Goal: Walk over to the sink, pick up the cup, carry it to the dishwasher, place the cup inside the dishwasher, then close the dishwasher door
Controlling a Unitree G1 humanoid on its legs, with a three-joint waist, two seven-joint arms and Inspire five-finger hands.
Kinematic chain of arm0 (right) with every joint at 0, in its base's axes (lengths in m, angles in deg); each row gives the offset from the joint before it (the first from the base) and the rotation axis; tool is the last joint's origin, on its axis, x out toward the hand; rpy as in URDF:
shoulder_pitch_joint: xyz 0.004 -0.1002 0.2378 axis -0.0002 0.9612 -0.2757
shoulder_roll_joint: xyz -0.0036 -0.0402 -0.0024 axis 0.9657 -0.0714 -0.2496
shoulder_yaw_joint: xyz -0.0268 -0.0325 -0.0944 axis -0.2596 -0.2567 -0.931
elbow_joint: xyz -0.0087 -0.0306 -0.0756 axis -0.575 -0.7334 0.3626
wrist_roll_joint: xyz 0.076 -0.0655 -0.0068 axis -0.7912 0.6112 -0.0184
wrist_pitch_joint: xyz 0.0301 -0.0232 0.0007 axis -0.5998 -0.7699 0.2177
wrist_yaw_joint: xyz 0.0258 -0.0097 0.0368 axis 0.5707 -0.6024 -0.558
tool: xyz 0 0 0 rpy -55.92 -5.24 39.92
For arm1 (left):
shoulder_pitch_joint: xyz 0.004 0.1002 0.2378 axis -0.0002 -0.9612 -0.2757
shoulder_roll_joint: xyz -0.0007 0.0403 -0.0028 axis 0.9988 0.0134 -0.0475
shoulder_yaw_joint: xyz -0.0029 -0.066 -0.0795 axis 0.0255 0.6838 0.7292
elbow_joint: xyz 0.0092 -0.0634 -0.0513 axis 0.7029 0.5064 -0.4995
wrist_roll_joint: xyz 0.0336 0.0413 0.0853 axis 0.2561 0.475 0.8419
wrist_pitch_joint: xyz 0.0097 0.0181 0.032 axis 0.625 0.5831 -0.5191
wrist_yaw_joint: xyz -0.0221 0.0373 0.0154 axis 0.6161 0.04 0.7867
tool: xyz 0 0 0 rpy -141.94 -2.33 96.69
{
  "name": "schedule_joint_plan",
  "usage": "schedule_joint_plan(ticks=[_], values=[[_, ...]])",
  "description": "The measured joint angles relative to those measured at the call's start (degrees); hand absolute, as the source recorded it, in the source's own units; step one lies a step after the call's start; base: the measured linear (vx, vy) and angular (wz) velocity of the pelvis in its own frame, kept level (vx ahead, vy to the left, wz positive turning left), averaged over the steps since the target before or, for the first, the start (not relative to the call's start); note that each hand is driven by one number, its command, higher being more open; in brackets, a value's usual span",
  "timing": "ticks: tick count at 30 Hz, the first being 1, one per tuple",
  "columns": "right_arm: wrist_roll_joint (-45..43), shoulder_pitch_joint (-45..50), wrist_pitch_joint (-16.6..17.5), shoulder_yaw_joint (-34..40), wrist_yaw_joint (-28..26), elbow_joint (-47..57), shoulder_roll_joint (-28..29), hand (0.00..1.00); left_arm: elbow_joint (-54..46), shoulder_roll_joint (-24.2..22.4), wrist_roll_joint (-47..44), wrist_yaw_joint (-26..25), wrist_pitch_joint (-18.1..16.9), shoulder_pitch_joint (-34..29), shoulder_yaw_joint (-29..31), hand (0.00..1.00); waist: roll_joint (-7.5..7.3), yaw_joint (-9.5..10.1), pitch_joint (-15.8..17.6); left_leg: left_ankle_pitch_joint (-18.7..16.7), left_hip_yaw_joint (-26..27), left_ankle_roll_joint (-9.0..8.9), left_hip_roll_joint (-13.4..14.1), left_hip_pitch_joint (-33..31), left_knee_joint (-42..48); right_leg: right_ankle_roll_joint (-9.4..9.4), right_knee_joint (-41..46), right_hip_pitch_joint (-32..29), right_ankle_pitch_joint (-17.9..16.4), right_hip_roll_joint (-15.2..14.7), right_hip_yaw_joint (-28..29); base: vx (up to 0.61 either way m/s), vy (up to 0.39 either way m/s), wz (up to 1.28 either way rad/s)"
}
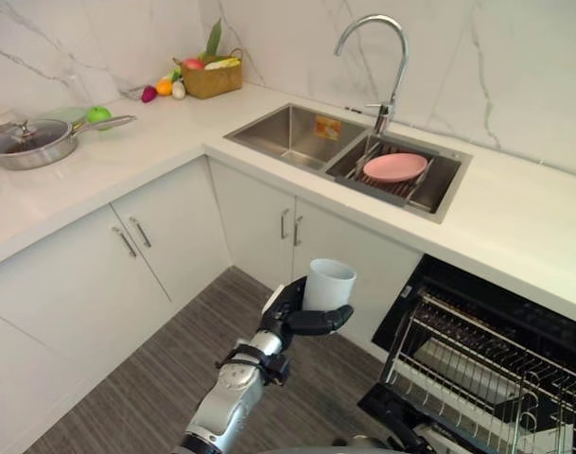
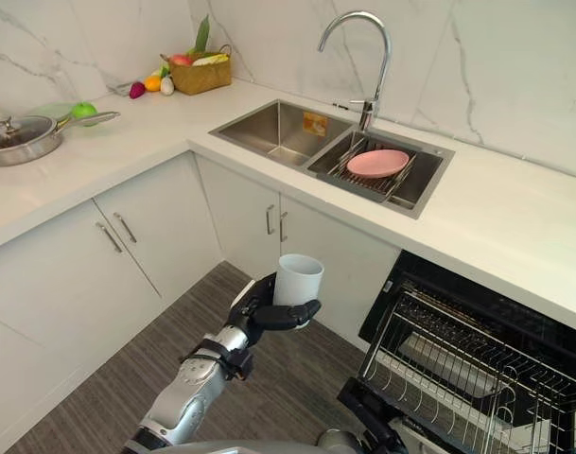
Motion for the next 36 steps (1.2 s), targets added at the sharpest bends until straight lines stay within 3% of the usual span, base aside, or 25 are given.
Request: schedule_joint_plan(ticks=[1, 3, 4, 5, 7, 9, 10, 12, 14, 15, 19, 21, 27, 30, 33, 35, 36], values=[[-1.2, 0.6, -0.2, 0.0, 0.1, 0.0, -0.2, 1.0, 0.2, 0.0, 0.0, 0.0, 0.0, 0.0, 0.7, 0.0, 0.51, -0.01, 0.3, 1.7, -1.2, 2.38, 1.4, -2.0, 5.4, -0.79, -0.1, 0.7, -0.3, 1.3, 1.4, 0.07, -0.171, -0.64], [-2.2, 1.5, 0.6, 0.1, 1.1, 0.0, -0.6, 1.0, 0.1, -0.1, 0.0, 0.0, -0.3, 0.0, 2.3, 0.0, 1.46, 0.72, 0.8, 7.1, -7.3, 0.94, 1.9, -4.4, 14.0, -2.19, -0.4, 2.3, -0.6, 4.0, 6.4, 0.14, -0.096, -1.18], [-2.0, 1.6, 2.4, 0.6, 1.8, 0.1, -0.7, 1.0, 0.1, -0.2, 0.1, 0.0, -0.6, 0.4, 3.8, 0.0, 1.85, 1.17, 1.2, 1.3, -8.8, -2.5, -0.3, -4.6, 16.3, -2.81, -0.5, 2.7, -0.5, 5.0, 10.2, 0.17, 0.01, -1.41], [-2.0, 1.5, 2.5, 0.7, 1.8, 0.1, -0.7, 1.0, 0.0, -0.1, 0.1, 0.0, -0.7, 0.6, 4.3, 0.0, 1.62, 1.24, 1.3, -1.4, -8.9, -2.52, -1.6, -4.4, 15.8, -3.3, -0.5, 2.9, -0.2, 5.1, 11.9, 0.18, 0.072, -1.38], [-1.4, 1.9, 2.9, 2.1, 2.1, 1.6, -0.4, 1.0, -0.6, -0.1, 0.2, -0.2, -1.2, 1.1, 5.4, 0.0, 0.59, 1.1, 2.0, -7.3, -8.3, -2.58, -5.6, -3.4, 9.2, -3.22, -1.0, 4.5, 0.1, 5.7, 17.1, 0.17, 0.113, -1.26], [-0.6, 2.7, 3.5, 2.3, 2.5, 3.6, -0.6, 1.0, -2.0, -0.2, 0.2, -0.5, -1.2, 1.0, 5.8, 0.0, 0.8, 1.14, 1.9, -6.9, -9.2, -2.77, -6.5, -2.5, 1.5, -2.67, -1.0, 4.2, 0.0, 6.7, 19.9, 0.11, 0.159, -1.15], [1.2, 3.2, 3.9, 2.4, 2.7, 5.3, -0.8, 1.0, -4.5, -0.3, 0.3, -1.6, -1.6, 1.1, 6.3, 0.0, 1.39, 1.04, 1.6, -4.6, -13.3, -4.56, -7.6, -1.1, -8.9, -1.42, -0.5, 2.8, -0.2, 8.6, 23.4, 0.11, 0.202, -1.19], [2.5, 3.3, 4.5, 2.5, 3.2, 6.4, -0.2, 1.0, -6.3, -0.2, 0.5, -2.6, -2.5, 1.4, 7.7, 0.0, 0.55, 0.64, 1.2, -5.9, -14.6, -8.5, -8.9, 2.5, -16.0, 0.07, -0.1, 1.3, 0.0, 8.6, 26.6, 0.15, 0.204, -1.1], [3.5, 5.1, 5.0, 3.5, 4.0, 8.8, 0.5, 1.0, -7.0, -0.7, 1.0, -2.9, -2.6, 1.5, 9.7, 0.0, -1.26, -0.23, 1.2, -4.7, -11.3, -8.15, -10.9, 4.4, -18.8, 1.6, 1.5, 0.2, -0.6, 6.5, 28.1, 0.15, 0.178, -0.75], [3.7, 6.2, 5.2, 3.7, 4.4, 9.7, 0.6, 1.0, -7.0, -0.7, 1.2, -3.5, -2.6, 1.4, 10.8, 0.0, -1.44, -0.33, 1.1, -4.6, -8.7, -7.96, -11.8, 6.5, -20.5, 2.41, 2.8, -0.4, -1.1, 5.4, 28.3, 0.1, 0.131, -0.72], [4.8, 8.1, 5.5, 3.7, 5.2, 12.0, 1.9, 1.0, -7.2, -0.7, 1.1, -3.9, -4.5, 1.4, 13.1, 0.0, -1.2, -1.31, 0.5, -4.1, -2.5, -8.02, -12.6, 11.8, -25.7, 2.66, 4.4, -1.7, -1.9, 4.4, 26.7, 0.09, 0.083, -0.76], [4.8, 8.4, 5.6, 3.8, 5.8, 12.9, 3.0, 1.0, -7.3, -0.7, 1.1, -3.8, -5.5, 2.6, 11.2, 0.0, -0.46, -3.66, 0.3, -3.3, -1.1, -8.64, -12.5, 13.0, -28.4, 2.27, 4.4, -2.7, -2.2, 4.4, 25.6, 0.1, -0.032, -0.27], [2.4, 10.1, 7.1, 3.9, 5.9, 23.7, 3.4, 1.0, -7.3, -1.0, 1.1, -2.8, -5.4, 10.1, 4.3, 0.0, 0.76, -7.04, 0.0, -3.0, 3.4, -9.03, -12.0, 16.2, -29.4, 1.73, 3.7, -3.8, -2.3, 4.4, 24.5, 0.08, -0.016, -0.56], [0.7, 10.1, 7.6, 1.0, 5.4, 31.9, 3.1, 1.0, -7.4, -0.8, 1.1, -2.7, -5.4, 11.8, 4.3, 0.0, 0.8, -7.12, -0.1, -2.9, 4.0, -8.99, -12.3, 17.4, -28.4, 1.4, 4.0, -5.1, -1.4, 2.9, 21.9, 0.09, 0.014, -1.1], [0.8, 8.9, 7.7, -1.1, 2.6, 38.9, 3.0, 1.0, -7.7, -0.5, 1.1, -2.7, -4.5, 11.3, 5.5, 0.0, 0.83, -6.38, -0.1, -2.9, 5.2, -9.0, -12.1, 17.9, -27.1, 0.8, 6.8, -8.2, -0.5, -0.9, 10.4, 0.08, -0.029, -1.01], [1.1, 6.4, 7.6, -3.0, 1.4, 40.4, 2.3, 1.0, -9.0, -0.4, 1.1, -3.3, -2.9, 9.1, 9.3, 0.0, 0.79, -5.45, 0.2, -3.2, 7.7, -9.05, -11.4, 17.0, -22.5, -1.88, 6.5, -8.4, 1.3, -0.2, 6.0, 0.1, -0.117, -1.25], [1.6, 5.3, 7.7, -4.1, 0.5, 41.8, 1.8, 1.0, -9.6, -0.9, 1.1, -4.1, -2.3, 8.0, 11.3, 0.0, 0.38, -4.7, 0.7, -5.7, 7.9, -9.78, -10.9, 16.1, -21.3, -2.43, 4.8, -7.9, 2.0, 0.3, 5.8, 0.05, -0.125, -0.92]])
